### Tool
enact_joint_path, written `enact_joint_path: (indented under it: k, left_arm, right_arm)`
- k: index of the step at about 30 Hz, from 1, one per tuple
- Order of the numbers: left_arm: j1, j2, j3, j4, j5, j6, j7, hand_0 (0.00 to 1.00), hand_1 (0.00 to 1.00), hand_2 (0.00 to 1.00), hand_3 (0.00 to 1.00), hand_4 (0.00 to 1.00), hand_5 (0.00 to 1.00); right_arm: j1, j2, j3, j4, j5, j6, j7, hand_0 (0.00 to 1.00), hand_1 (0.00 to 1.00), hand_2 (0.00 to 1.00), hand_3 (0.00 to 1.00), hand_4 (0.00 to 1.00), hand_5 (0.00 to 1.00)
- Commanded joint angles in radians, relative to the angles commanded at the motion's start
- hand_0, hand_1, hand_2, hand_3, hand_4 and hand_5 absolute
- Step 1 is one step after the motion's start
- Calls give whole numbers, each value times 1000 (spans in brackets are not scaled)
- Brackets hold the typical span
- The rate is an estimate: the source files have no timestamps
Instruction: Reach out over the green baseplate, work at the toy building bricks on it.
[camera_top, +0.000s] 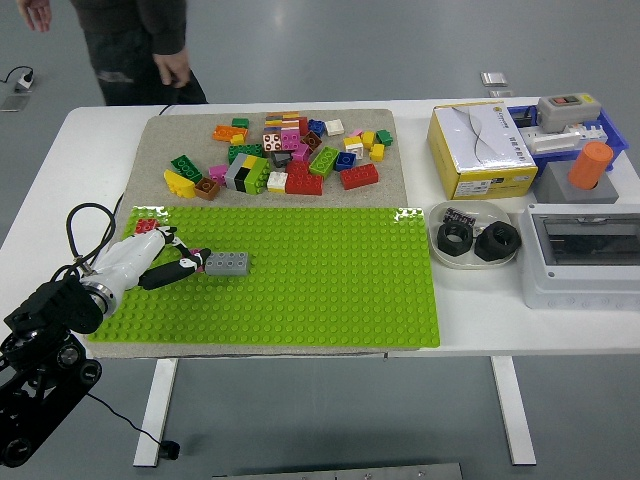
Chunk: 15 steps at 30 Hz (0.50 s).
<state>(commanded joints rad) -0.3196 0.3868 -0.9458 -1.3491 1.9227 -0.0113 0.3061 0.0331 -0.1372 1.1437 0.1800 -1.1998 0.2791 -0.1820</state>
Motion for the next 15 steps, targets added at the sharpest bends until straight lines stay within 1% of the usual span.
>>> enact_joint_path:
  k: [5,15]
  left_arm:
    - [-4,-4,3,11,3,3,-4,998,973,955,616,739,998]
    - [-9,9,38,10,-1,14,-29,996,972,955,612,743,998]
  right_arm:
    - [2,0,-1,0,0,0,0,582,645,707,761,530,998]
    - [5,0,0,0,2,1,2,578,646,706,758,528,998]
